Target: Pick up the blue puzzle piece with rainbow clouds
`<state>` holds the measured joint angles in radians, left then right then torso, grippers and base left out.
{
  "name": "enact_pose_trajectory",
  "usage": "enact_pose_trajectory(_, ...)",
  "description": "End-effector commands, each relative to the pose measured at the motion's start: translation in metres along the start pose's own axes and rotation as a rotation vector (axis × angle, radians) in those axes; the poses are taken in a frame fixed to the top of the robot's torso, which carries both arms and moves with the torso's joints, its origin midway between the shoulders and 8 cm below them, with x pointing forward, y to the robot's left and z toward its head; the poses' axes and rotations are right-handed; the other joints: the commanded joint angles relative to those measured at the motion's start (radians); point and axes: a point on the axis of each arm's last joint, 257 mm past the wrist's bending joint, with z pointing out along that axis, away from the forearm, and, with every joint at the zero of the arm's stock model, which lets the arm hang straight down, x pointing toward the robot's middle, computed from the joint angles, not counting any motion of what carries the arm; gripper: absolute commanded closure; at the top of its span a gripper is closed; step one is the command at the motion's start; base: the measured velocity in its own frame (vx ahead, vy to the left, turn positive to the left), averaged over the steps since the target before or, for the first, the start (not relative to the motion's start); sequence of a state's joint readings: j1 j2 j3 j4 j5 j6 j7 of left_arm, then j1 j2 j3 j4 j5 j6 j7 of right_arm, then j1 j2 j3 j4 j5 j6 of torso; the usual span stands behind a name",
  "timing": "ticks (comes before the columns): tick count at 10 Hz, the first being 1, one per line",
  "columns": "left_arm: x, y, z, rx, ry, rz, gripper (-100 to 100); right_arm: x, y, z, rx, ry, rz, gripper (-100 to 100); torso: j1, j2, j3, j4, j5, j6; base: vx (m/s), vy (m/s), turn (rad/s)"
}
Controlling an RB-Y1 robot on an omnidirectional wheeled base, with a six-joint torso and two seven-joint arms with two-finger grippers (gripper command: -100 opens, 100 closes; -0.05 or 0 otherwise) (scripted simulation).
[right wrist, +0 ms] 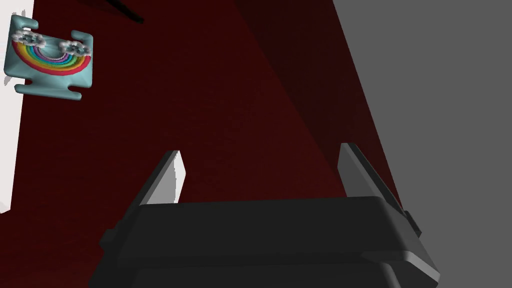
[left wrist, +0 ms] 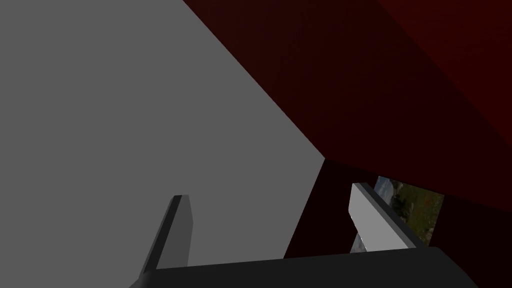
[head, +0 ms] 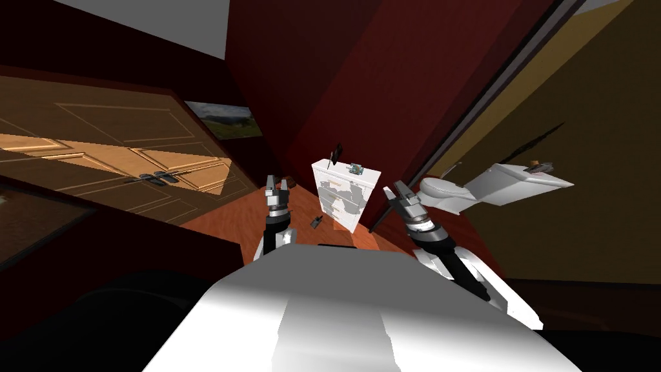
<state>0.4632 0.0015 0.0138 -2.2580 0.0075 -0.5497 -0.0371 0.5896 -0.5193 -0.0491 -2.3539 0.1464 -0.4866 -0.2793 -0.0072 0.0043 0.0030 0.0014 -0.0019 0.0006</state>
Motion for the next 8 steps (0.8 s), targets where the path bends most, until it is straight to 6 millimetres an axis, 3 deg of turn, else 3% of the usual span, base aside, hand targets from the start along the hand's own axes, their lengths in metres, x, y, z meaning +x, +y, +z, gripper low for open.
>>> enact_pose_trajectory(1,0.000,0.000,0.000,0.000,0.000,0.000,0,0.004,0.000,-0.003,0.002,0.059,-0.012,-100,0.000,0.000,0.000,0.000,0.000,0.000,-0.110,-0.087,0.259)
enact_pose_trajectory(4,0.000,0.000,0.000,0.000,0.000,0.000,0,0.013,-0.001,-0.005,0.011,0.160,-0.021,-100,-0.003,0.004,0.002,0.001,0.000,-0.001,-0.149,-0.090,0.193)
enact_pose_trajectory(5,0.000,0.000,0.000,0.000,0.000,0.000,0,0.015,-0.001,-0.005,0.013,0.174,-0.025,-100,-0.002,0.004,0.002,0.001,0.000,0.000,-0.059,-0.025,-0.004)
enact_pose_trajectory(8,0.000,0.000,0.000,0.000,0.000,0.000,0,0.023,-0.002,-0.011,0.020,0.302,-0.063,-100,0.000,0.000,0.000,0.000,0.000,0.000,-0.124,-0.054,0.241)
